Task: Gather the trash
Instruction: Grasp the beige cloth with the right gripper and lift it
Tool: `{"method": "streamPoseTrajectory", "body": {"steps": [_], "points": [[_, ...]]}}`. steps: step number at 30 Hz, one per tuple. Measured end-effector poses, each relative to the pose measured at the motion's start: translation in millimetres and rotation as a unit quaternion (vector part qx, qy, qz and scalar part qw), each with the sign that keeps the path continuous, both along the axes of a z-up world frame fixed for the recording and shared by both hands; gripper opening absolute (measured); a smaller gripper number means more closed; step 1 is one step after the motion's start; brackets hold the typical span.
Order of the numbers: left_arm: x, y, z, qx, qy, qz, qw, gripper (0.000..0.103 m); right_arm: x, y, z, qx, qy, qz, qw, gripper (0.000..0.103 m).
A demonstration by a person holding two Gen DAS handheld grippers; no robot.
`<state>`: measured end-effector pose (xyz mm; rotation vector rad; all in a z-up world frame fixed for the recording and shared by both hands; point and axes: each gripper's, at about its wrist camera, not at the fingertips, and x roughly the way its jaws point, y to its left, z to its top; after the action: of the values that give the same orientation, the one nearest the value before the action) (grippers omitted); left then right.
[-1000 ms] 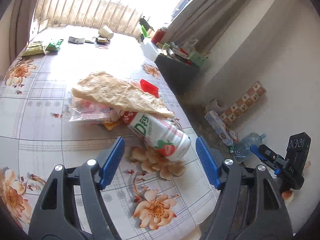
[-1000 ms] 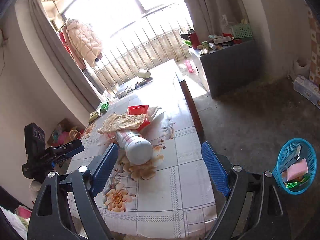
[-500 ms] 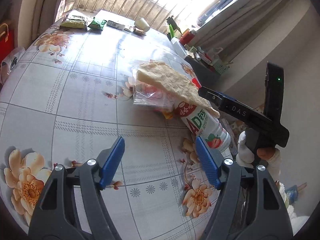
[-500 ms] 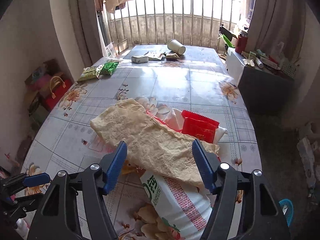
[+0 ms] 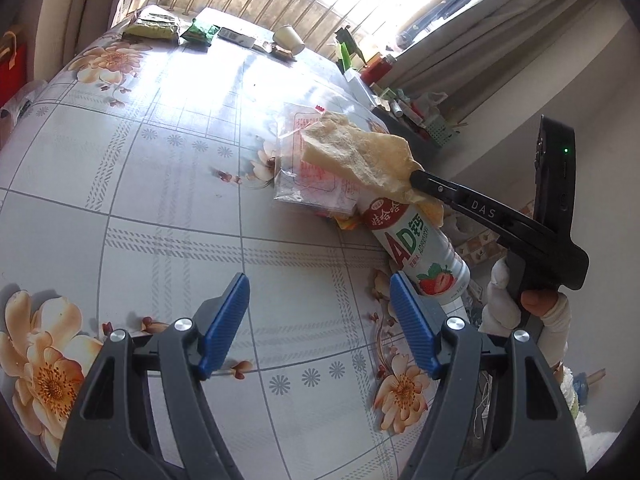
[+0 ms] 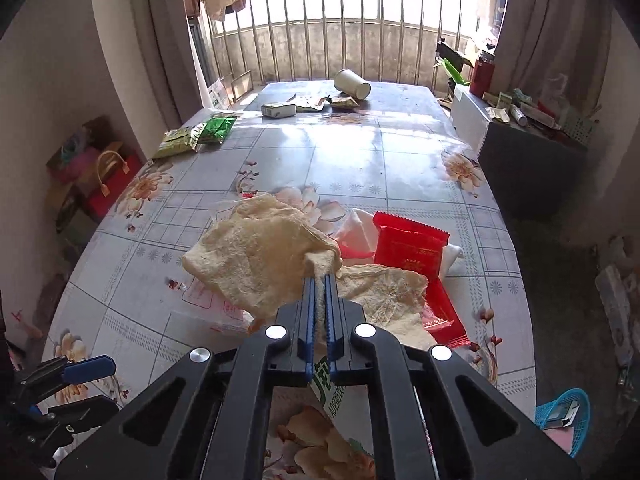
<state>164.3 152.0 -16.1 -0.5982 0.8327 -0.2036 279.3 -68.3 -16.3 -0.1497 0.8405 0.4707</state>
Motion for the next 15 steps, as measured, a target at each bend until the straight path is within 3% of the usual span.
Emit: {"method": "streamPoseTrajectory", "body": {"steps": [8, 15], "points": [[-6.8, 3.9, 12.7, 0.010, -0.016, 0.008, 0.9998, 0.067, -39.2, -20.8, 38.2, 0.063, -0.017, 0.023, 0.998, 0.004], [-18.0, 12.3, 23.1, 0.013, -0.038, 0.012, 0.9991, 0.052, -98.0, -42.2, 43.9, 0.058, -0.020, 0.045, 0.997, 0.004]]}}
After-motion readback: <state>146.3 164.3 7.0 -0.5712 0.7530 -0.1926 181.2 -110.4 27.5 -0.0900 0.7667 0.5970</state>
